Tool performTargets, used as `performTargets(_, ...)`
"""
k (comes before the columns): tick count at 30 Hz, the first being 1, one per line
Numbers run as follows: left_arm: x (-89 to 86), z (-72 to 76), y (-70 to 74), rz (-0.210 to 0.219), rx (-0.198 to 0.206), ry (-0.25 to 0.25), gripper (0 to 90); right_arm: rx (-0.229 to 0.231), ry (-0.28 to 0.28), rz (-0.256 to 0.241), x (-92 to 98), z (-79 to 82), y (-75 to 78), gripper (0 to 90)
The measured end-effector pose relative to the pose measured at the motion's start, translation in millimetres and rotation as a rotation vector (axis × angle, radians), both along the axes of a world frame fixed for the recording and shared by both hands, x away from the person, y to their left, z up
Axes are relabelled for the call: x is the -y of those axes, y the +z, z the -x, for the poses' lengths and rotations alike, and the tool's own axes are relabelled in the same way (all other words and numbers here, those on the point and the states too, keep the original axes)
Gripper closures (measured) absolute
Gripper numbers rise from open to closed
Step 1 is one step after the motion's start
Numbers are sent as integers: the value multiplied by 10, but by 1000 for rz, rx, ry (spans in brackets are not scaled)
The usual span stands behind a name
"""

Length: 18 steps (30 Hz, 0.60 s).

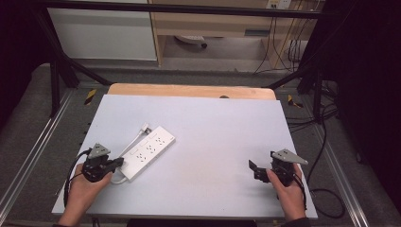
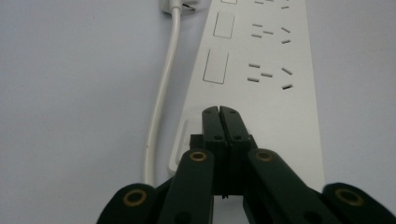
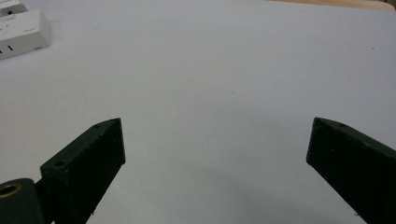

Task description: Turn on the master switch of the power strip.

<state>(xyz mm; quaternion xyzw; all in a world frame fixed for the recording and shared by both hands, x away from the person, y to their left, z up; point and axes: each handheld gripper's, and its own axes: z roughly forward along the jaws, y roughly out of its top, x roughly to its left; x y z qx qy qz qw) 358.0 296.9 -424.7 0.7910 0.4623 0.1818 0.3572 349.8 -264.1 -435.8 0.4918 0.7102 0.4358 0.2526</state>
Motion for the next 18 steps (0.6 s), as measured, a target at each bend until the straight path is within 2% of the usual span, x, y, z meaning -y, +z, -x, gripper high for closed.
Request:
performTargets(13,20,7,8,-10,-11,-1,900,-2,-1,1,1,-3,-3,48)
performTargets(18,18,9,9,0,-20,3,900,0,5,6,-2,-5,-6,48)
